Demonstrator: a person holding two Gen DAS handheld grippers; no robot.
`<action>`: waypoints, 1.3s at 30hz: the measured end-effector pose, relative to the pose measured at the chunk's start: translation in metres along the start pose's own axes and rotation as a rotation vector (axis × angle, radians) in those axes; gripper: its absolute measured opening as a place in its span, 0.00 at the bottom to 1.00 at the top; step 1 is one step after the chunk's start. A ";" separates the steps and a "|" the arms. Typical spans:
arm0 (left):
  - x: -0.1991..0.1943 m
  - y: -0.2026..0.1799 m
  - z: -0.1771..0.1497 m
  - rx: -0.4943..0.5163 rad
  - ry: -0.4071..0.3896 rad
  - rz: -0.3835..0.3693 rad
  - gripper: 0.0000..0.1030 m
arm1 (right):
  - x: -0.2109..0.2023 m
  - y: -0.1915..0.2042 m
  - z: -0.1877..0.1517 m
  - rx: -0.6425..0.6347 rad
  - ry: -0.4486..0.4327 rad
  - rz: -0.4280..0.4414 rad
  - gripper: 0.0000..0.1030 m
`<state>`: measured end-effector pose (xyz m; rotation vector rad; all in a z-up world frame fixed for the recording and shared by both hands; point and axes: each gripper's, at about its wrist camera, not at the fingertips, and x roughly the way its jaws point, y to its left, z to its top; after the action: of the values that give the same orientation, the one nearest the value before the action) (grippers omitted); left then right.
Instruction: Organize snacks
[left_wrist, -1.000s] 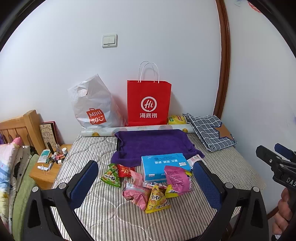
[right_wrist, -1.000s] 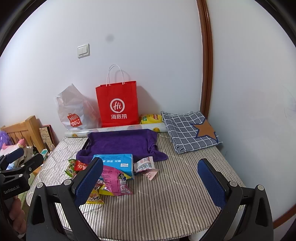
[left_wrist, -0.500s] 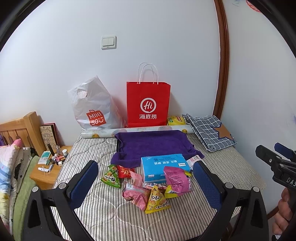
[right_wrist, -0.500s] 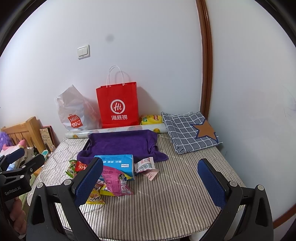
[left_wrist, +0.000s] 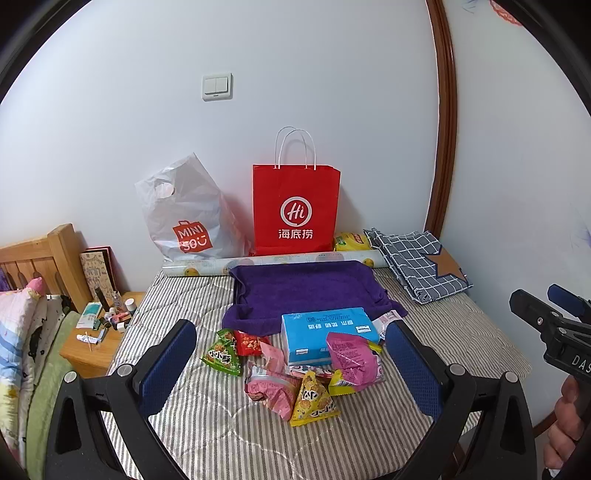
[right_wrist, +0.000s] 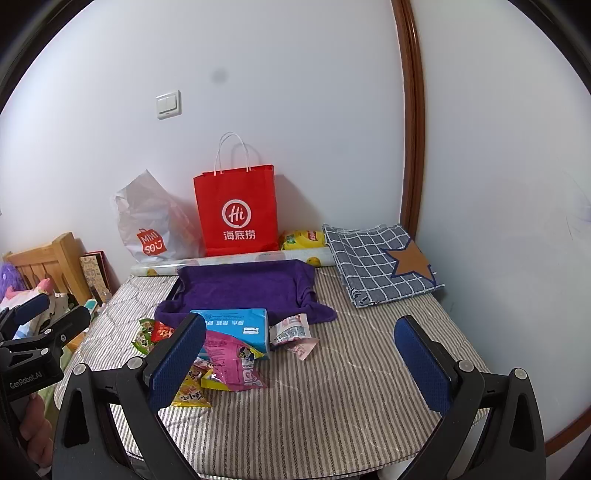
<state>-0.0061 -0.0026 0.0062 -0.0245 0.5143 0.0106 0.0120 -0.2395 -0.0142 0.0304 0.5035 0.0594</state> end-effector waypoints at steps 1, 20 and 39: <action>0.000 0.000 0.000 0.000 0.000 0.001 1.00 | 0.000 0.000 0.000 0.000 -0.001 0.001 0.98; 0.031 0.015 -0.010 -0.005 0.048 0.030 1.00 | 0.024 -0.001 -0.007 0.007 0.005 0.019 0.98; 0.135 0.090 -0.077 -0.087 0.288 0.098 1.00 | 0.165 0.057 -0.077 -0.062 0.286 0.181 0.78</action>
<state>0.0723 0.0860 -0.1291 -0.0865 0.8024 0.1267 0.1157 -0.1704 -0.1587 0.0062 0.7837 0.2587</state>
